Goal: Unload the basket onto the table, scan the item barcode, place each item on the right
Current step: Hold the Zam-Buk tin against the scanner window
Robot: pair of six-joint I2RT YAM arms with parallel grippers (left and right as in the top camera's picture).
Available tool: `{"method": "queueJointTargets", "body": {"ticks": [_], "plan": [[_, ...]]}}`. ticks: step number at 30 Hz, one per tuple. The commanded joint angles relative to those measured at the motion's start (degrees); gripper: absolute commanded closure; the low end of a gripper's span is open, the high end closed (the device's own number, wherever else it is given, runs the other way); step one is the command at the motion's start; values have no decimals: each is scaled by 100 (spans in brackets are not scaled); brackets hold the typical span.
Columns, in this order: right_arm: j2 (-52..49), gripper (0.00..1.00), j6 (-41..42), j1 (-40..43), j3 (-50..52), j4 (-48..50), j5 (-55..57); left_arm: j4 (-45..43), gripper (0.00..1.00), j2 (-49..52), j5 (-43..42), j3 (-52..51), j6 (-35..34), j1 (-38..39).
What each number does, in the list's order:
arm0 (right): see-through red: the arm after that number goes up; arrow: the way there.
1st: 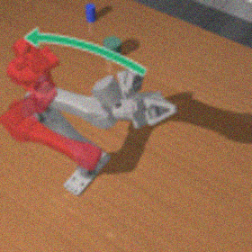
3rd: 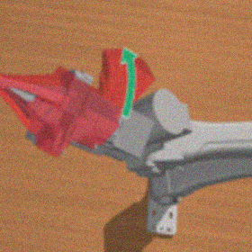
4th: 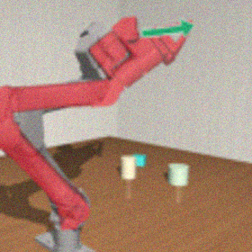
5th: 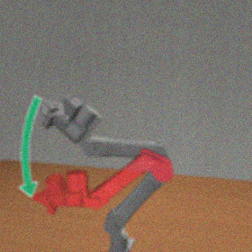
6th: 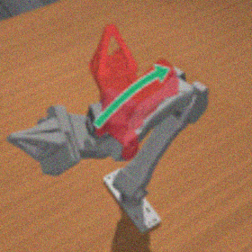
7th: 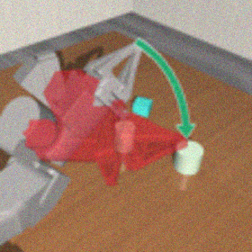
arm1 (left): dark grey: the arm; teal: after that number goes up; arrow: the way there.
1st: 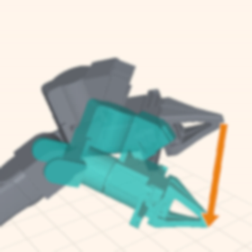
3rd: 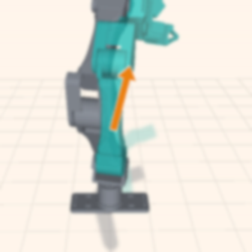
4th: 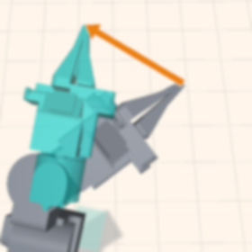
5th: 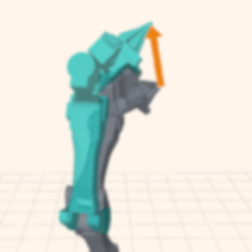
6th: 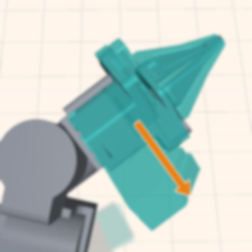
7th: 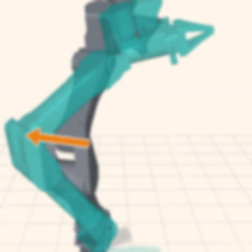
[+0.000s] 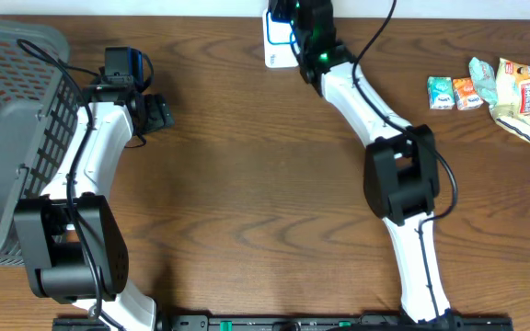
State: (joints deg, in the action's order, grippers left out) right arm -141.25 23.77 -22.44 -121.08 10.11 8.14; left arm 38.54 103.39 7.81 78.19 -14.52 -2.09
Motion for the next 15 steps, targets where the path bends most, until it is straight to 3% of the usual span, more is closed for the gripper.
{"method": "queueJointTargets", "body": {"ticks": [1, 15], "plan": [[-297, 48, -74, -35, -63, 42, 166, 0, 2, 2, 31, -33, 76, 0], [-326, 48, -160, -81, -63, -114, 225, 0, 3, 2, 31, -33, 76, 0]]}}
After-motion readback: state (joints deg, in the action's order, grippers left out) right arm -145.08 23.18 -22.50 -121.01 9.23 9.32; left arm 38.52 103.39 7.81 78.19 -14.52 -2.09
